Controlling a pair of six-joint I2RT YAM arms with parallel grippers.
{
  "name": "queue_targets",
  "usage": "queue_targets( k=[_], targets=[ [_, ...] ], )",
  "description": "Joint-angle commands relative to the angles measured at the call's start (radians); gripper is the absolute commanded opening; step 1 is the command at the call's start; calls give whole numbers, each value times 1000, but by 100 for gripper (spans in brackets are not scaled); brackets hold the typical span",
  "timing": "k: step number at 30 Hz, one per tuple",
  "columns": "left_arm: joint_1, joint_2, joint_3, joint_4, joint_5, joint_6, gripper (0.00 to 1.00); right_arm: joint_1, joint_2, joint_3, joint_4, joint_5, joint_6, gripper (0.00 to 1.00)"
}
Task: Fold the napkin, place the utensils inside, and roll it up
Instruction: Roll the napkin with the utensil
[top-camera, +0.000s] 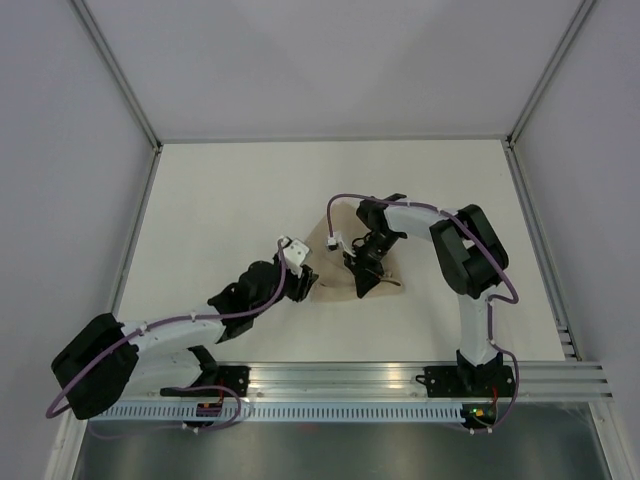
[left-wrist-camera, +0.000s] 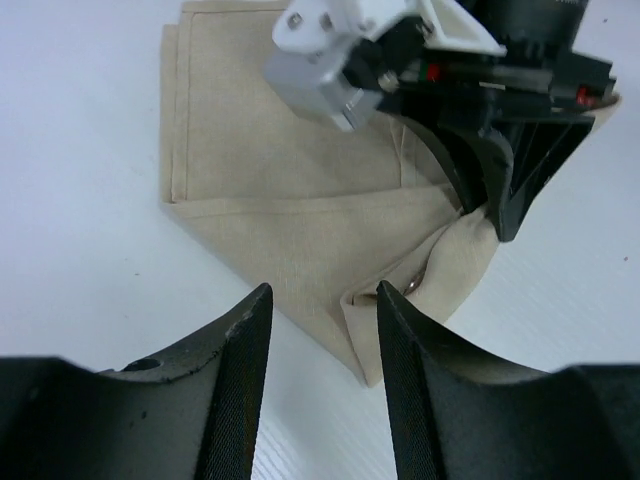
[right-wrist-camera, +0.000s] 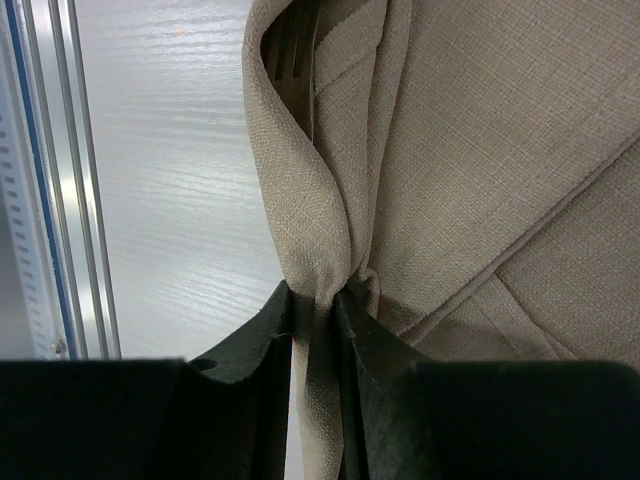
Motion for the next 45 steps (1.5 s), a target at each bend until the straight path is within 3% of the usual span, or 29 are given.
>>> queue_targets(
  k=[1,4,10,14,18,26,37,45],
  targets=[
    [-77,-52,-89,261,-167,109,52,4,102,-4,-16,60,-52,15],
    [-158,-46,-114,303,-207,184,53,1,118,13,-27,60,-43,16],
    [-333,116,-62,358,-342,377,55,-2,142,39,-38,66,-28,16],
    [-397,244,-13,408,-345,479,57,-5,147,43,-36,71,-17,16],
    [-451,360,30,462,-321,590,64,-10,156,46,-38,80,-9,15],
    [-457,509,112,419,-244,632,66,-12,168,56,-39,83,-3,15],
    [-404,583,142,366,-166,618,67,-15,176,60,-44,86,-1,15],
    [-365,620,193,214,-92,594,59,-15,177,63,-45,86,-1,15]
  ],
)
